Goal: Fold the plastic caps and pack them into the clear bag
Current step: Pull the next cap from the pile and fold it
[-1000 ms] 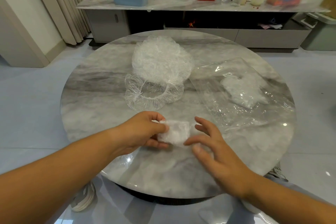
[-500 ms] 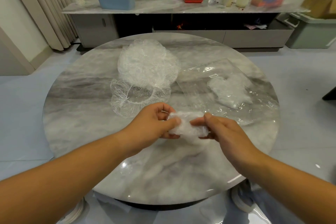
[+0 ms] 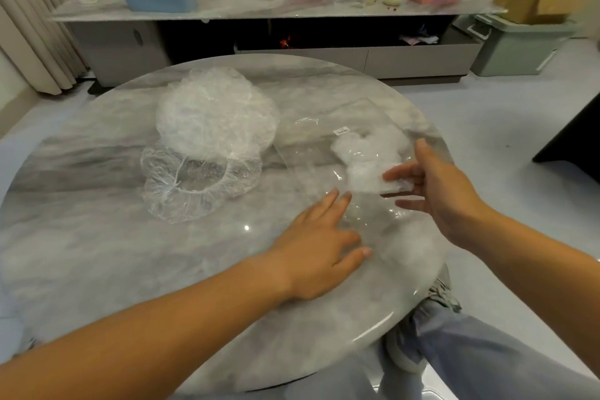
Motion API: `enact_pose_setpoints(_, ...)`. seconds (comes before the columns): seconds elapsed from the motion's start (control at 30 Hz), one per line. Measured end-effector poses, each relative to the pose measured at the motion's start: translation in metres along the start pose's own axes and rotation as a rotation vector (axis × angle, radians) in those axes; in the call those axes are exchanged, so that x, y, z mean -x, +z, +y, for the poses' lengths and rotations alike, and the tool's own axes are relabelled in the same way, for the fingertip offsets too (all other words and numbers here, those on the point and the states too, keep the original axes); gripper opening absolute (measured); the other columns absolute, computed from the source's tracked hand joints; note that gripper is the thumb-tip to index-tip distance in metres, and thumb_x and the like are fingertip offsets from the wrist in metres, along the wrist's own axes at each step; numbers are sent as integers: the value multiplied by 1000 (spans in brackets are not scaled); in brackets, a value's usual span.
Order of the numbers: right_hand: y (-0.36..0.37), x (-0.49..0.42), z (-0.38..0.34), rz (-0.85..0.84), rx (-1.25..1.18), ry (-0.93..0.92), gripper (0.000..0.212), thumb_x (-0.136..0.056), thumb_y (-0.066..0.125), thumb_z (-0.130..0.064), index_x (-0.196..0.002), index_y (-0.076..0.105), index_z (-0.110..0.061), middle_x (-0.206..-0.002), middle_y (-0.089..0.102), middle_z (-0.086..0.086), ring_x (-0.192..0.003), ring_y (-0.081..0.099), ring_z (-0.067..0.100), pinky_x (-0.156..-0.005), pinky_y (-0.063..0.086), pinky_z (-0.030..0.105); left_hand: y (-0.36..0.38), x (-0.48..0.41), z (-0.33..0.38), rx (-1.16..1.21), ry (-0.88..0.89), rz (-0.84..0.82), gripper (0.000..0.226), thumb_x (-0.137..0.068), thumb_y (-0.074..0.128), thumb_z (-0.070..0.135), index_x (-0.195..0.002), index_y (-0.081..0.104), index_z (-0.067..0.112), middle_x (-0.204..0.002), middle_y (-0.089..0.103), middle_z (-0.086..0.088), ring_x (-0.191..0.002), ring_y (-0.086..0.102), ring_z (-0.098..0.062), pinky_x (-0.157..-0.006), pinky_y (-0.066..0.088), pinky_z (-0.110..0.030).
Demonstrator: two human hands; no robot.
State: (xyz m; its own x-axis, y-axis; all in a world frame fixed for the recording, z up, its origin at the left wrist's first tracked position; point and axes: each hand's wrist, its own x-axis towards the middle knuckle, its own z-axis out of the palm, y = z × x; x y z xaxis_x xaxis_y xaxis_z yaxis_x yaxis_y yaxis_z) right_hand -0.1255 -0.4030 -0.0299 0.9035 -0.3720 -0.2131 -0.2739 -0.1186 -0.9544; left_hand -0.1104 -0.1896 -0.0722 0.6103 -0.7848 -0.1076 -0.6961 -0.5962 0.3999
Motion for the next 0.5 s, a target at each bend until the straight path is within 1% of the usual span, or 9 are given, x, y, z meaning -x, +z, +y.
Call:
enact_pose_setpoints(0.03, -2, -1, 3, -3, 18, 6, 68, -107, 31, -54, -75, 76, -13, -77, 76, -2, -69, 73, 11, -98, 51, 51, 2, 0, 0, -37, -7, -15, 52, -102, 26, 60, -132, 58, 34, -168, -13, -2, -152, -23, -15, -125, -3, -38)
enact_pose_setpoints(0.07, -3, -3, 8, -6, 41, 11, 72, -106, 30, -55, -69, 76, -14, -76, 76, -1, -70, 71, 13, -98, 52, 51, 3, 0, -1, -76, -20, -21, 55, -101, 25, 62, -136, 56, 33, -167, -15, -3, -151, -24, -16, -125, -4, -37)
enact_pose_setpoints(0.1, -5, -5, 13, -10, 69, 17, 76, -106, 30, -56, -64, 77, -14, -77, 76, 2, -75, 70, 17, -99, 52, 51, 4, 0, -2, -111, -39, -25, 59, -101, 23, 64, -141, 51, 31, -167, -17, -4, -151, -24, -16, -125, -5, -37)
enact_pose_setpoints(0.17, -9, -8, 21, -13, 121, 16, 79, -105, 29, -58, -61, 77, -15, -79, 74, 5, -85, 66, 24, -101, 53, 51, 5, 1, -3, -165, -82, -41, 67, -100, 22, 65, -154, 34, 27, -166, -20, -4, -152, -23, -16, -125, -5, -35)
enact_pose_setpoints(0.23, -14, -10, 28, -4, 154, -7, 79, -105, 28, -58, -62, 78, -15, -80, 74, 4, -90, 66, 26, -101, 53, 50, 5, 2, -3, -194, -101, -47, 74, -99, 21, 67, -159, 17, 23, -166, -20, -3, -153, -19, -15, -125, -3, -34)
enact_pose_setpoints(0.3, -17, -11, 32, -16, 190, -22, 80, -105, 25, -59, -65, 79, -16, -84, 76, 2, -95, 67, 29, -98, 53, 45, 4, 3, -3, -190, -111, -42, 80, -98, 20, 68, -161, 6, 21, -166, -19, -1, -153, -14, -15, -126, 1, -35)
enact_pose_setpoints(0.37, -18, -10, 36, -60, 251, -32, 81, -105, 21, -62, -71, 81, -19, -89, 78, 2, -99, 67, 31, -97, 54, 43, 4, 4, -4, -149, -118, -29, 83, -97, 20, 69, -160, -1, 20, -167, -18, 1, -154, -11, -13, -126, 4, -35)
enact_pose_setpoints(0.43, -17, -8, 39, -98, 320, -34, 82, -103, 18, -65, -76, 83, -22, -91, 78, 2, -98, 67, 28, -99, 51, 43, 3, 5, -4, -101, -114, -15, 85, -97, 23, 69, -160, -5, 19, -167, -17, 2, -153, -11, -10, -126, 5, -33)
enact_pose_setpoints(0.5, -14, -6, 38, -108, 349, -18, 82, -102, 17, -65, -77, 83, -23, -92, 77, 2, -95, 66, 25, -99, 50, 39, 2, 5, -3, -78, -93, 3, 86, -97, 25, 68, -160, -6, 18, -167, -15, 4, -153, -11, -8, -125, 4, -29)
